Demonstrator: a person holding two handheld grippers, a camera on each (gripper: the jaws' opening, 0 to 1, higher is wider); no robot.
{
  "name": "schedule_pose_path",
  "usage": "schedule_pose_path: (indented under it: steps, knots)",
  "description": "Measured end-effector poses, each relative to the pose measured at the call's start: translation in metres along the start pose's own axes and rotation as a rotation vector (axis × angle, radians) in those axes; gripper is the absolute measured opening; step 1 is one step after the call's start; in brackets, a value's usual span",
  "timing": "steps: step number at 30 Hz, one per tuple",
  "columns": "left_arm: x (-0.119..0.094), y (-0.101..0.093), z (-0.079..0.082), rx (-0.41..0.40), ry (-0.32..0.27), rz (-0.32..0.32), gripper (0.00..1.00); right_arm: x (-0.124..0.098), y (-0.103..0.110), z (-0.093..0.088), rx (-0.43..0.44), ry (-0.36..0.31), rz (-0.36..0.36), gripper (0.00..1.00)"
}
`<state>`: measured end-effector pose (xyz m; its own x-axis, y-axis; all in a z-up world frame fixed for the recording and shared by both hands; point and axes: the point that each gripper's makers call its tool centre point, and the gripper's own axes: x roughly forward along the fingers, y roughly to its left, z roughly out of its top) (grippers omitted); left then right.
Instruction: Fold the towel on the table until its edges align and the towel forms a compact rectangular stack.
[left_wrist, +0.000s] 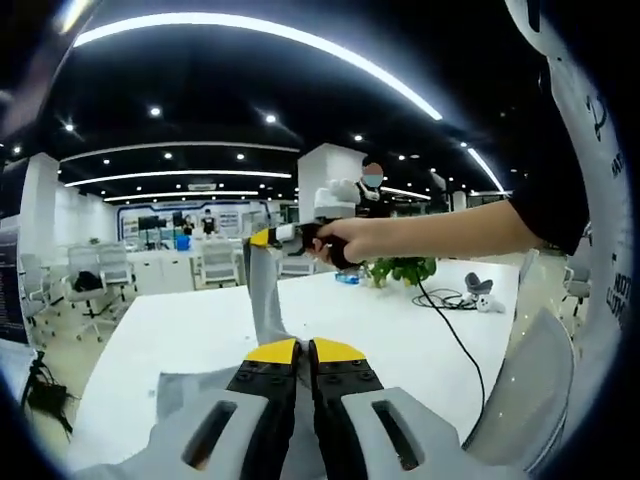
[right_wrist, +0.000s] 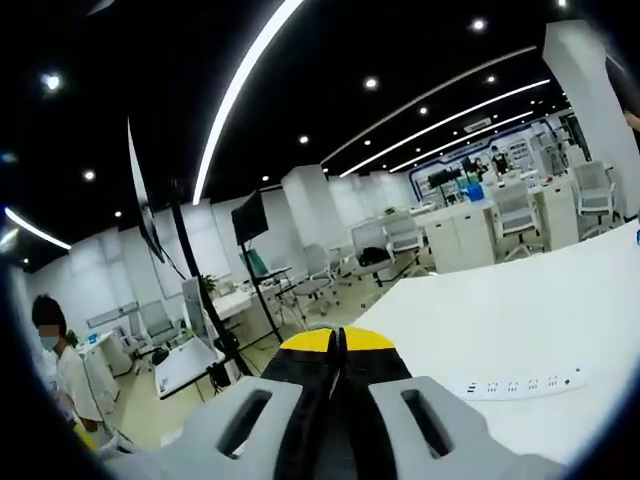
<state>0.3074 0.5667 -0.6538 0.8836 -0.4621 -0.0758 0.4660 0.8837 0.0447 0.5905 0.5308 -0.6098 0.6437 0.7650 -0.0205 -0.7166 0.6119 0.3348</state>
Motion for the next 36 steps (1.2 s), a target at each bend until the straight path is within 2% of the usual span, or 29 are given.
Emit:
schedule_pose_path:
  steps: [7, 14, 19, 26, 30, 32, 36]
  knots:
    - [-0.015, 0.018, -0.011, -0.018, 0.009, 0.050, 0.04, 0.020, 0.016, -0.013, 0.008, 0.017, 0.031, 0.00]
    - [-0.032, 0.038, -0.026, -0.061, 0.025, 0.136, 0.04, 0.035, 0.027, -0.028, 0.030, 0.035, 0.052, 0.00]
    - [-0.037, 0.042, -0.034, -0.086, 0.029, 0.178, 0.04, 0.045, 0.039, -0.042, -0.010, 0.044, 0.074, 0.00]
    - [-0.046, 0.060, -0.066, -0.150, 0.073, 0.291, 0.04, 0.062, 0.040, -0.072, 0.004, 0.102, 0.070, 0.00]
    - [-0.050, 0.068, -0.080, -0.170, 0.093, 0.317, 0.04, 0.075, 0.041, -0.093, 0.023, 0.126, 0.065, 0.00]
    - [-0.051, 0.071, -0.087, -0.219, 0.100, 0.327, 0.04, 0.078, 0.041, -0.097, 0.036, 0.142, 0.069, 0.00]
    - [-0.055, 0.084, -0.103, -0.246, 0.123, 0.358, 0.04, 0.096, 0.041, -0.119, 0.045, 0.171, 0.066, 0.00]
